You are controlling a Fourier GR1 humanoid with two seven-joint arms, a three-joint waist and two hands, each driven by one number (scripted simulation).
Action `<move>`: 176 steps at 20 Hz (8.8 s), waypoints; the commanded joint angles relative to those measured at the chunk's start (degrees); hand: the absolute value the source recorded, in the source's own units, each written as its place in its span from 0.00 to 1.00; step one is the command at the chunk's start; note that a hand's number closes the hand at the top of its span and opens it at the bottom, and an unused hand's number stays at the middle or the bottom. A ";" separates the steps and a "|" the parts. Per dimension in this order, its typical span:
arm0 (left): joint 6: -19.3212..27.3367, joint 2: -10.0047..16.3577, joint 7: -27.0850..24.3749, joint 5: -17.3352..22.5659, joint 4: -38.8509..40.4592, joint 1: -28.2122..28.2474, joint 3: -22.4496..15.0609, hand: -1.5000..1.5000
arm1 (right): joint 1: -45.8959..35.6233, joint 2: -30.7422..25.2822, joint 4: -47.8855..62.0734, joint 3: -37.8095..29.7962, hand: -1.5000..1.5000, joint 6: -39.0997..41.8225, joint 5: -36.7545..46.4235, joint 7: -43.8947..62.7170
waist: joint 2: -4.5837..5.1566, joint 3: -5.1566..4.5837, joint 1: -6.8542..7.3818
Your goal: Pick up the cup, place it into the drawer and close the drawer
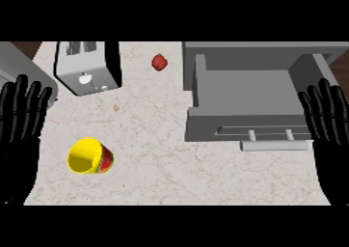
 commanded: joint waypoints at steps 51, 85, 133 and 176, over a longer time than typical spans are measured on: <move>-41.25 5.79 -9.15 18.29 30.21 2.94 13.99 0.00 | -2.29 1.97 3.25 -2.42 0.00 5.16 -5.04 1.02 | -1.12 0.77 1.00; -36.83 10.70 -49.65 -5.17 86.42 -17.05 10.61 0.00 | -5.15 -1.39 -0.10 -7.01 0.00 8.28 -10.40 6.96 | -0.96 0.71 0.34; -17.92 1.77 -56.86 11.75 89.08 -20.17 17.83 1.00 | -4.42 -0.42 0.31 -6.55 0.00 7.29 -9.26 7.23 | -1.14 0.75 1.13; 9.20 -6.89 -10.15 10.84 51.05 -50.07 0.43 1.00 | -0.27 -0.76 -1.84 -8.08 0.00 9.65 -10.37 6.06 | -1.06 0.79 0.15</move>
